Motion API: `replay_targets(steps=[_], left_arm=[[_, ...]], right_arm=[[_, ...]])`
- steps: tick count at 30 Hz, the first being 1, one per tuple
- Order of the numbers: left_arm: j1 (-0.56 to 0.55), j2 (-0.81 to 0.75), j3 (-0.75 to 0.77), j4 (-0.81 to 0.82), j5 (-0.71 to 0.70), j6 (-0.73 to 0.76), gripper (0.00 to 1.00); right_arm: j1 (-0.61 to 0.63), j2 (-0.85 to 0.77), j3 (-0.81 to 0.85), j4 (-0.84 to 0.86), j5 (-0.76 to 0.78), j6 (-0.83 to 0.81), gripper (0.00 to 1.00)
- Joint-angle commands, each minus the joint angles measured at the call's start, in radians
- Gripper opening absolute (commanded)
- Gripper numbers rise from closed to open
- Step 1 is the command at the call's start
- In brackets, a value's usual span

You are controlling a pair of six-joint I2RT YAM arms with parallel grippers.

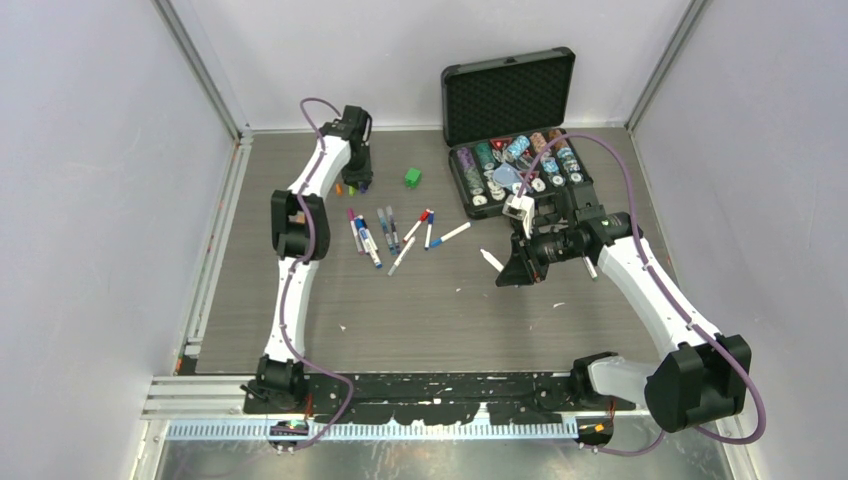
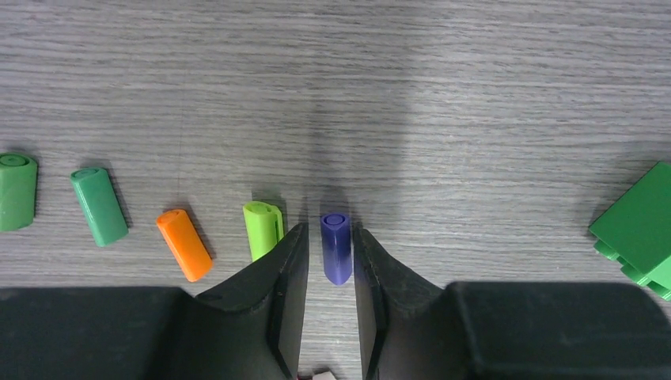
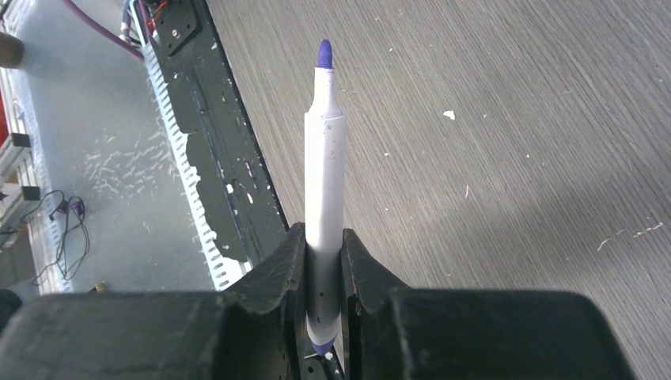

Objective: Open the pen caps
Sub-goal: Place the pen cap at the center of the board, then place the pen at the center of the board.

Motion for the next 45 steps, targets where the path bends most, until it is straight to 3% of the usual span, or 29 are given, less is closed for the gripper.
replay_targets(steps=[1,13,16,19,22,27,30,32,39,45], left_arm=[[-0.004,0.01,0.054,-0.013,-0.012,0.019,0.3],[-0.023,-0.193,0.059,0.017,0.127,-0.011,0.32],[-0.024,-0.342,-0.11,0.096,0.167,-0.019,0.32],[-0.025,-0.577,-0.398,0.248,0.218,-0.037,0.32],[-0.024,-0.779,-0.587,0.344,0.257,-0.039,0.35],[-0.009,-1.101,-0.891,0.443,0.301,-0.008,0.59],[0.024,-1.276,-1.068,0.498,0.327,-0.021,0.75],[0.036,-1.373,-1.167,0.515,0.337,-0.017,0.81],[0.043,-1.588,-1.408,0.497,0.348,0.039,0.83],[0.043,-1.651,-1.508,0.441,0.299,0.096,0.82]], right_arm=[[-0.001,-0.008,0.046,-0.006,-0.02,-0.02,0.0],[-0.032,-0.015,0.049,-0.01,0.049,-0.035,0.0],[-0.096,-0.034,0.055,-0.009,0.066,-0.032,0.0],[-0.167,-0.058,0.067,-0.004,0.112,-0.026,0.0],[-0.212,-0.074,0.091,-0.004,0.26,-0.02,0.0],[-0.392,-0.026,0.15,-0.076,0.479,-0.179,0.0],[-0.534,0.077,0.207,-0.127,0.535,-0.338,0.0],[-0.607,0.157,0.253,-0.135,0.6,-0.421,0.0],[-0.757,0.456,0.463,-0.13,0.755,-0.616,0.03],[-0.769,0.622,0.552,-0.087,0.838,-0.695,0.05]])
